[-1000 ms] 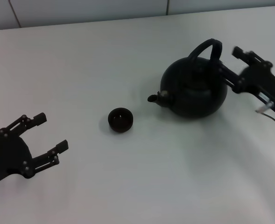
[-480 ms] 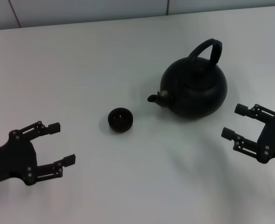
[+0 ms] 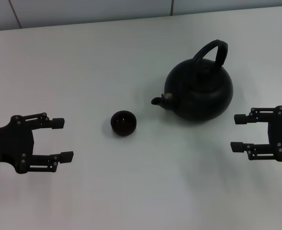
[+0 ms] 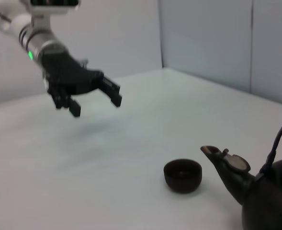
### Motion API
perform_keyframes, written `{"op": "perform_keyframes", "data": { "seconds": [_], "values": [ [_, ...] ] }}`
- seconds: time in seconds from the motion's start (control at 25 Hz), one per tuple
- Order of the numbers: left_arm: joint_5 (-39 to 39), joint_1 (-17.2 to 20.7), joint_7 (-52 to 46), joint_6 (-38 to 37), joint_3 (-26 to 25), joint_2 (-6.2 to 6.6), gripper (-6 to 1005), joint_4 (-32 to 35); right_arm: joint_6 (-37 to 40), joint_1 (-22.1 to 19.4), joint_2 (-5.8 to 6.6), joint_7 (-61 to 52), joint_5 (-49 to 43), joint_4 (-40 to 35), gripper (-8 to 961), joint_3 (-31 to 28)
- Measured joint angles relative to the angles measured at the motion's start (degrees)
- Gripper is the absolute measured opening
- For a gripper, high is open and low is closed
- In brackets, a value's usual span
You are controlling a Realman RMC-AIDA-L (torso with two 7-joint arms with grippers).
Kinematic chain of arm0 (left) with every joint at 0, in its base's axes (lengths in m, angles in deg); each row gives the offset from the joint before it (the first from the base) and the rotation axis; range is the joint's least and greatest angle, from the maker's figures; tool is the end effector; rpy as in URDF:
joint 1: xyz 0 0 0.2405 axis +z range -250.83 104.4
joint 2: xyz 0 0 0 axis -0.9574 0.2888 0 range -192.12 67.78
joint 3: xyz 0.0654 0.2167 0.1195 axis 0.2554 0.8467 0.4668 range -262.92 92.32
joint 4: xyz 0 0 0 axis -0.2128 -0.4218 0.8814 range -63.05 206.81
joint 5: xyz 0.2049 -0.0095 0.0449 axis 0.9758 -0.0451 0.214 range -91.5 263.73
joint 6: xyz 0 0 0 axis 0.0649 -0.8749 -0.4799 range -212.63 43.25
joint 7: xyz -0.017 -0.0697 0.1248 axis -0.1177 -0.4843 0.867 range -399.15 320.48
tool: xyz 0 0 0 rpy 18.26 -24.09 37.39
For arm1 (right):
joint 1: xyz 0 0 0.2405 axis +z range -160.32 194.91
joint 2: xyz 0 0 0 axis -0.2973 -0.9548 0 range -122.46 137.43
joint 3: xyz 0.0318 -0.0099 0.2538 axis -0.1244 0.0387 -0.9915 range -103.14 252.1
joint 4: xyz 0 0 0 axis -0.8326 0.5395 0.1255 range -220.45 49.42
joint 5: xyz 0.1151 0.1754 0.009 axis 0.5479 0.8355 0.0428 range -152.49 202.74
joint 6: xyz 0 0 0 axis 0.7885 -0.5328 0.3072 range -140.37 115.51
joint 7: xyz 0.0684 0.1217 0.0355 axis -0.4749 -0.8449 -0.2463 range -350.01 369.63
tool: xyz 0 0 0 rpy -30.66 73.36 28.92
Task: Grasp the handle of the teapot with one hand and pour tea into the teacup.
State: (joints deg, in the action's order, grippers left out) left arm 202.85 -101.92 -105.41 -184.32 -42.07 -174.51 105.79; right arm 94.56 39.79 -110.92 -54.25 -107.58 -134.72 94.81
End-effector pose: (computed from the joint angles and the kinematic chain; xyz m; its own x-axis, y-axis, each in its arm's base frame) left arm -0.2841 0.3004 0.0249 0.8965 0.1751 0.4069 0.2254 -0.9711 -0.0787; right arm 0.3214 0.2606 0.0565 0.8980 -0.2164 -0.3832 -0.3260 -0.9120 -0.2489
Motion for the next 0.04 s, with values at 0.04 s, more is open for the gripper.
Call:
{"op": "perform_keyframes", "data": {
  "seconds": [0.04],
  "values": [
    [0.31,-0.21,-0.34,-0.11,0.01,-0.01,851,0.39,0.00,0.00,0.00,0.00,0.00,0.00,686,0.00]
  ]
}}
